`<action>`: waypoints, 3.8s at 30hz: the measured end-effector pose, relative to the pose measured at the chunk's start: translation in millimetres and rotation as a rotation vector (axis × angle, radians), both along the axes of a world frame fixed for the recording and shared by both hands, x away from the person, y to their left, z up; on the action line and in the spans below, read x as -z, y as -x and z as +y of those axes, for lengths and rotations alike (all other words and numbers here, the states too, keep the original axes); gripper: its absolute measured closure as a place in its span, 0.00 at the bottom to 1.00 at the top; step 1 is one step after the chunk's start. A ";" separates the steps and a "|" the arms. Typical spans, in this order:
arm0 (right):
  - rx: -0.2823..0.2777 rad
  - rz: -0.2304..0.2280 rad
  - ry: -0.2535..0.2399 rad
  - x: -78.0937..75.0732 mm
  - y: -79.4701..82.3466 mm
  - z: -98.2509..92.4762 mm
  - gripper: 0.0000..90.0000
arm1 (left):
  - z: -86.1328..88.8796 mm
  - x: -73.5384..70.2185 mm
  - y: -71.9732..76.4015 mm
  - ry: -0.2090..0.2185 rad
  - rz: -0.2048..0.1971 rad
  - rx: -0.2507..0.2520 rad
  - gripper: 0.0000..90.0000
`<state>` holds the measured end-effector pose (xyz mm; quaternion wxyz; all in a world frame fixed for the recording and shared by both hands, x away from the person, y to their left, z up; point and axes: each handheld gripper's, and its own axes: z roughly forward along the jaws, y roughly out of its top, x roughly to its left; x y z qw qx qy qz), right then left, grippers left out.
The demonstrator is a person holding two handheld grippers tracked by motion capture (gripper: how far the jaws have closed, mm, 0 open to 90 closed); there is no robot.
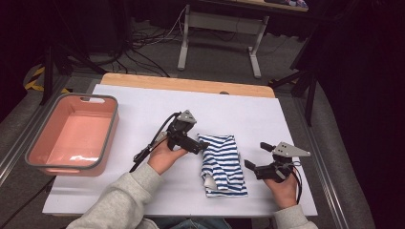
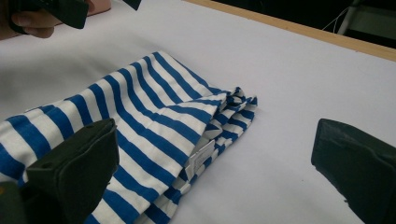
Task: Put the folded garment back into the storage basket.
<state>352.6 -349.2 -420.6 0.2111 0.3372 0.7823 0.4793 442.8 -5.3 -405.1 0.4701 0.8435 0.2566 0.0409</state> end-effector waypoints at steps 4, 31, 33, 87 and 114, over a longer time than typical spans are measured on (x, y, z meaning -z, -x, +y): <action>0.004 -0.026 -0.005 3.1 -0.3 -4.6 0.01 | -0.1 2.2 -1.7 0.016 0.023 -0.037 0.02; -0.047 -0.048 -0.007 16.5 -0.4 0.0 0.01 | -30.0 45.7 -13.0 -0.087 0.083 -0.091 0.09; -0.049 -0.050 -0.009 16.3 -0.2 0.1 0.01 | -31.9 47.7 -12.7 -0.098 0.087 -0.088 0.10; -0.070 -0.040 -0.020 18.1 -0.4 2.2 0.01 | -38.0 30.7 1.9 -0.057 0.088 0.058 0.83; -0.106 -0.060 -0.049 21.1 -0.2 2.8 0.02 | 8.9 -33.7 14.8 0.214 0.020 0.131 0.84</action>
